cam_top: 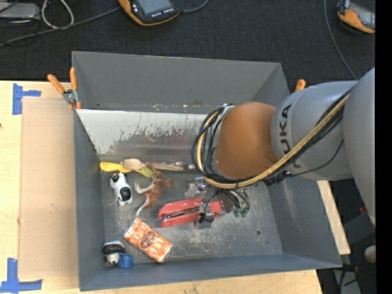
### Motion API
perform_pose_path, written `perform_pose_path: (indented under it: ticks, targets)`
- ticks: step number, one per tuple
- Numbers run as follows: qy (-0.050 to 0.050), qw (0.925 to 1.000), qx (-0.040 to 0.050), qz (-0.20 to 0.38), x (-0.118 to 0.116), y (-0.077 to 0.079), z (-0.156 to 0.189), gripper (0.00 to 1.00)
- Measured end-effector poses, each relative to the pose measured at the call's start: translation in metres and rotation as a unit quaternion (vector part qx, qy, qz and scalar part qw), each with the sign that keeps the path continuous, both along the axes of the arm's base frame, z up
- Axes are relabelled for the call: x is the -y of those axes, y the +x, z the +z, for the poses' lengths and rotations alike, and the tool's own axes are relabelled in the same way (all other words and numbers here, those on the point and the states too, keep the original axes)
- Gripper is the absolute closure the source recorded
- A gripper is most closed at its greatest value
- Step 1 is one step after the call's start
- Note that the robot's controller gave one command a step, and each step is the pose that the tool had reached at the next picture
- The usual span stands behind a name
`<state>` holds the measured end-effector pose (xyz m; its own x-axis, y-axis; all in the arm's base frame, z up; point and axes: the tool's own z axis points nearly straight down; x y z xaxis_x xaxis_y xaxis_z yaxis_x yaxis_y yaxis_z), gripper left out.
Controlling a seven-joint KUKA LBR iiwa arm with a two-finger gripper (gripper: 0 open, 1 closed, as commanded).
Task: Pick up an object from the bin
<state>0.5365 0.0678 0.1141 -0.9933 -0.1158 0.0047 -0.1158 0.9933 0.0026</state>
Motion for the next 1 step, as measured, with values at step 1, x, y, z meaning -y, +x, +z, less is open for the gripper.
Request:
perform_pose_path:
  ticks: [1]
  targets:
    - [0.0,1.0,0.0008,0.0,-0.0002,0.0004,0.0182,1.0]
